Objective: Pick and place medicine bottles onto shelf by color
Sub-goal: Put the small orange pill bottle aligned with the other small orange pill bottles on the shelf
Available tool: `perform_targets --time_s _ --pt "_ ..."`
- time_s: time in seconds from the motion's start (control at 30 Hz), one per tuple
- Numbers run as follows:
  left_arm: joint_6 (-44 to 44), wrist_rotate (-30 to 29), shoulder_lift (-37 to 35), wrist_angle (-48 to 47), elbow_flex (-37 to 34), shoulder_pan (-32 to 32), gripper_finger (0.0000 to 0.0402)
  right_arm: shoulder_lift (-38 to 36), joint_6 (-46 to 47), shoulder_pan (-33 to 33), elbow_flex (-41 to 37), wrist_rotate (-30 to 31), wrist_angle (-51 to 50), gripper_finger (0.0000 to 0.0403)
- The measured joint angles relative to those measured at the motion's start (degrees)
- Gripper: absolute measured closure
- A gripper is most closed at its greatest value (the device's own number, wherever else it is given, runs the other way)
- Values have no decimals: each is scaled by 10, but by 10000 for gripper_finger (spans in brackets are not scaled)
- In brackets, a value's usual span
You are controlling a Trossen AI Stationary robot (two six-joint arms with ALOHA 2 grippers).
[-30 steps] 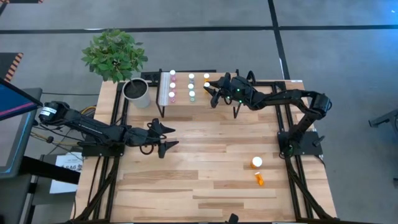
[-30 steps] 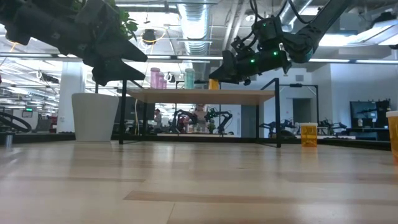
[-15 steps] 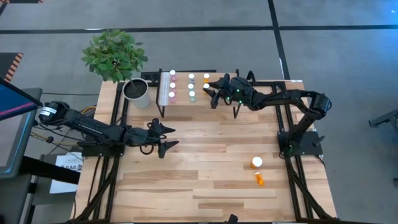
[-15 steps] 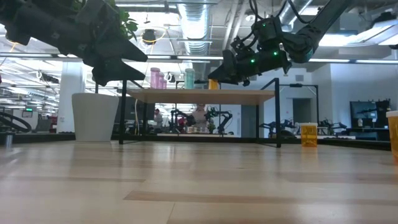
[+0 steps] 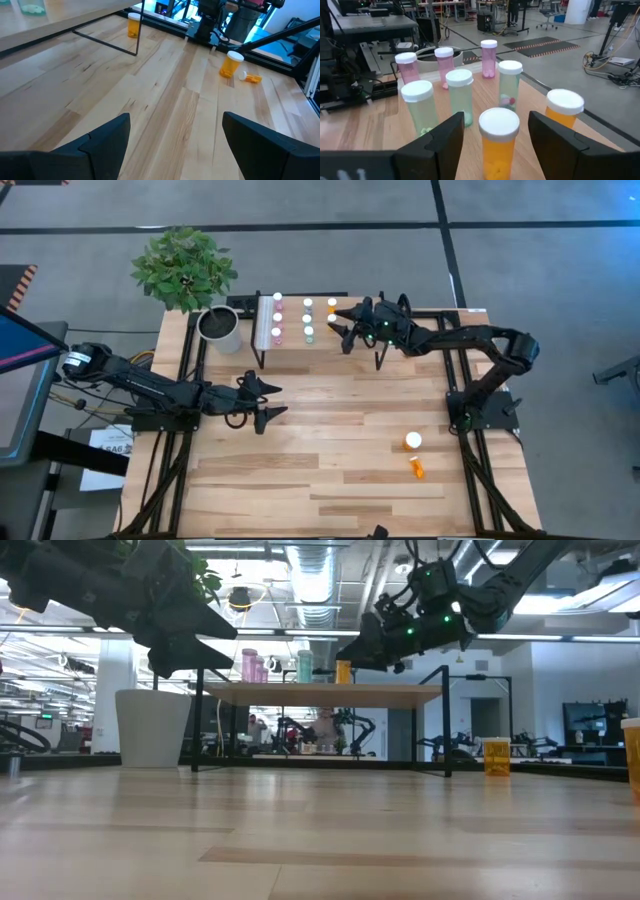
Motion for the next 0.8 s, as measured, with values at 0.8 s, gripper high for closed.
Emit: perform_targets --time_s 0.8 --pt "0 14 0 16 0 0 97 -380 121 202 0 51 -542 158"
